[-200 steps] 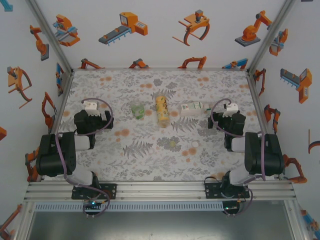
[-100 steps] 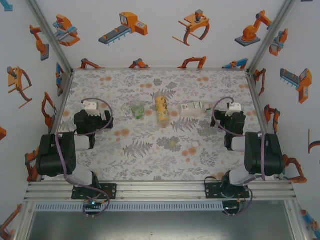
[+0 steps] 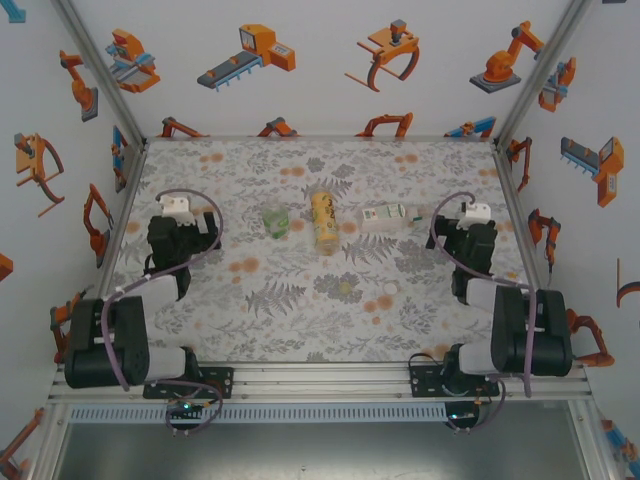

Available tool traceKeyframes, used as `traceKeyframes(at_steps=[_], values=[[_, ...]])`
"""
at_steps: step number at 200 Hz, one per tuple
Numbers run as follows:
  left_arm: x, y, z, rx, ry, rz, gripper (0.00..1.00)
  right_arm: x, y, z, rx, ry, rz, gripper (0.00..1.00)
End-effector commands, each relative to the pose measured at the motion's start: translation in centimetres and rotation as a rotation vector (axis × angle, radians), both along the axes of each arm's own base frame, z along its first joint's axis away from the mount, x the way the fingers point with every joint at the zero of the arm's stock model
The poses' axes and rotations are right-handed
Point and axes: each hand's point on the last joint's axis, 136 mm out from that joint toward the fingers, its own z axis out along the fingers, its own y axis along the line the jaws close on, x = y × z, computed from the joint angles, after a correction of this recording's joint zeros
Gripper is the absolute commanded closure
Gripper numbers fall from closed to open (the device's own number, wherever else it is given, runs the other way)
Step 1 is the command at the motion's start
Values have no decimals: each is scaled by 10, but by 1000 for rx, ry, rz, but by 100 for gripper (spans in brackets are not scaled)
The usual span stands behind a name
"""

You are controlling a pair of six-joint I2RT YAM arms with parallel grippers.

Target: Screw on the bottle caps

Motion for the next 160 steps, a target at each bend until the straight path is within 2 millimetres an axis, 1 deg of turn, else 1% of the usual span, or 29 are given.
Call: traceKeyframes(at_steps=[1,21,38,45,63,86,100,111,116,129,150,160], values=[[-4,14,21,15,35,141,3,1,-6,9,29,43,-41,7],[-7,2,42,-22,55,131,3,0,-4,11,81,96,-46,9],[-6,-13,65,-30,77,86,3,0,2,10,120,129,-30,10],[-5,-20,74,-26,91,60,3,0,4,10,124,139,-20,12],[-3,-46,97,-23,112,-52,2,-1,3,13,136,161,-30,14],[-4,-83,119,-2,116,-208,2,-3,1,22,188,179,-73,17],[-5,-103,130,30,106,-287,2,-3,-2,27,256,203,-123,20],[-6,-115,136,35,113,-332,2,-3,-2,30,340,231,-169,23],[-7,-118,141,26,114,-349,2,-4,0,30,383,249,-181,24],[-10,-123,145,9,134,-371,2,-4,8,31,493,289,-204,25],[-19,-123,153,-6,141,-379,2,-4,28,36,615,322,-238,25],[-24,-122,158,-6,135,-382,2,-4,33,38,661,326,-292,25]])
